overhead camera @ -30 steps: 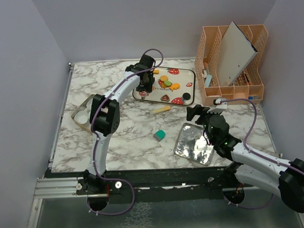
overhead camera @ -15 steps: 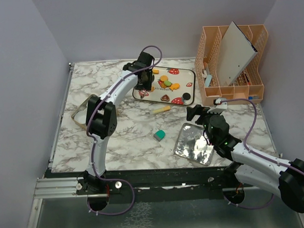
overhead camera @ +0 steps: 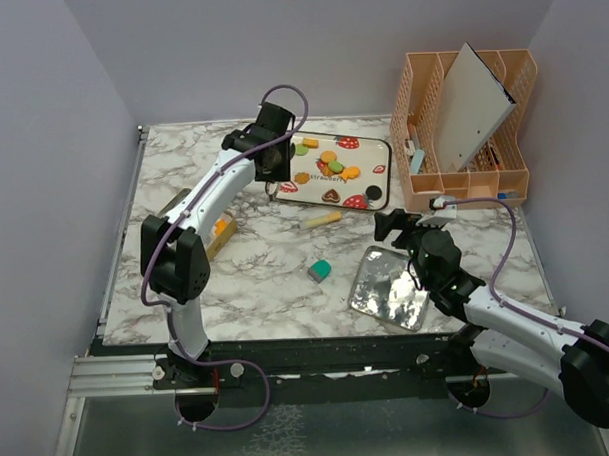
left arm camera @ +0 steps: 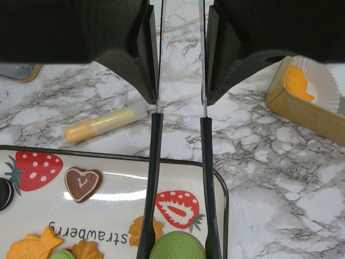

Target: Pack the cookies

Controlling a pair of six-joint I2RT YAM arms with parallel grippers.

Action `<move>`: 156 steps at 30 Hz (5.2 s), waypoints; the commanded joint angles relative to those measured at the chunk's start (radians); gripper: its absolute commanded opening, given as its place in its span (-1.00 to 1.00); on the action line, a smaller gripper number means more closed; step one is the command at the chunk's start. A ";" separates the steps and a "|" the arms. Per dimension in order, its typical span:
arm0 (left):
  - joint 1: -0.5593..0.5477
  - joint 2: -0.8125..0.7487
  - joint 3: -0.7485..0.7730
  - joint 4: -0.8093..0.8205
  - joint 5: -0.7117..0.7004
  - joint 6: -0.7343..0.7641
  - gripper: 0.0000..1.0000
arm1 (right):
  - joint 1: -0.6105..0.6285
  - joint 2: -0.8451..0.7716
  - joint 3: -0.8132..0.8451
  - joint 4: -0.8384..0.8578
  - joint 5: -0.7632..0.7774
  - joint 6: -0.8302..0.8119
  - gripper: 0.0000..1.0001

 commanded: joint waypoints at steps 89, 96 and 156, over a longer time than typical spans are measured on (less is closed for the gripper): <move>0.535 -0.672 -0.912 0.096 -0.142 -0.269 -0.59 | -0.004 0.004 -0.014 0.017 0.003 -0.005 0.99; 0.535 -0.671 -0.910 0.100 -0.170 -0.259 -0.45 | -0.004 0.003 -0.014 0.017 0.003 -0.006 0.99; 0.345 -0.614 -0.632 0.101 0.263 -0.003 -0.28 | -0.004 0.014 -0.013 0.020 0.001 -0.006 1.00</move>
